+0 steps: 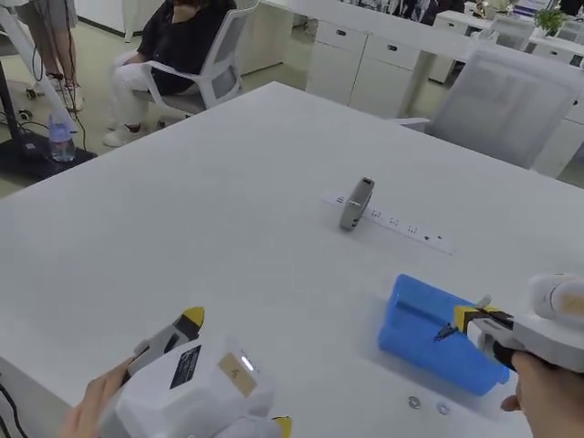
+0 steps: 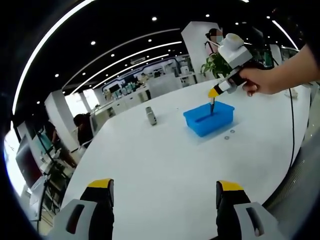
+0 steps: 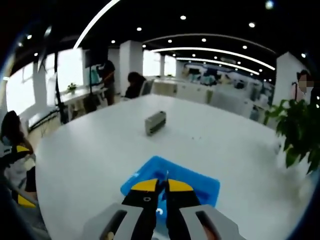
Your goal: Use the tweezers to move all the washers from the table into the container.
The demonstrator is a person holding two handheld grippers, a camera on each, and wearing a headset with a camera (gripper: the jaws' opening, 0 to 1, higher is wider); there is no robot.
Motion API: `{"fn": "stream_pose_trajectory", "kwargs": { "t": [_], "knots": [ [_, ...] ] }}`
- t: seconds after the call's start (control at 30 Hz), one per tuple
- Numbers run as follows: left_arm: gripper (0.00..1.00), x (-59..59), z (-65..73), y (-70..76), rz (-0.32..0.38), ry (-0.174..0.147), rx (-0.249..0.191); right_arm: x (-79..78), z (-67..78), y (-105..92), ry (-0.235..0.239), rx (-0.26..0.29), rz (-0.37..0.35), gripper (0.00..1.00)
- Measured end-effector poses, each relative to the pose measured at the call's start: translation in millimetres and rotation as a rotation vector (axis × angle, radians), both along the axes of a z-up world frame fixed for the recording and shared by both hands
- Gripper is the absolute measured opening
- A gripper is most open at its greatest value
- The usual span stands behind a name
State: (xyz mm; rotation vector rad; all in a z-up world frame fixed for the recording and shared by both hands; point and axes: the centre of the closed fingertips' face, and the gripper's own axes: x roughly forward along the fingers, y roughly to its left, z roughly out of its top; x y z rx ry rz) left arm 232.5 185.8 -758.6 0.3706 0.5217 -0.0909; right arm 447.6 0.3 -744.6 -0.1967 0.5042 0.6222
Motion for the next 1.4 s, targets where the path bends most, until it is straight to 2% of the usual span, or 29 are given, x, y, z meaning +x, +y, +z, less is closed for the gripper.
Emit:
{"fn": "stream_pose_trajectory", "kwargs": {
  "t": [0.17, 0.27, 0.53, 0.8, 0.97, 1.2, 1.4],
  "knots": [
    [0.86, 0.2, 0.3, -0.7, -0.004, -0.002, -0.003, -9.4, 18.4, 4.9, -0.038, 0.020, 0.025, 0.02],
    [0.86, 0.3, -0.1, -0.9, -0.005, -0.001, -0.003, -19.2, 25.1, 6.5, -0.036, 0.037, 0.037, 0.02],
    [0.86, 0.3, 0.9, 0.6, 0.001, -0.006, 0.000, -42.4, 27.7, 3.5, -0.031, 0.038, 0.061, 0.01],
    [0.86, 0.0, -1.6, -1.8, -0.011, 0.007, 0.001, -58.8, 10.4, 0.4, 0.012, 0.021, 0.066, 0.02],
    [0.86, -0.5, -2.6, -1.8, -0.013, 0.013, 0.010, -62.5, -5.3, -0.2, 0.046, 0.012, 0.060, 0.02],
    [0.86, -0.8, -4.6, -0.7, -0.009, 0.022, 0.016, -69.4, -35.4, 0.3, 0.099, -0.028, 0.065, 0.02],
    [0.86, -1.0, -5.7, 0.1, -0.006, 0.028, 0.020, -70.4, -46.9, -2.3, 0.108, -0.051, 0.061, 0.02]
  ]
}}
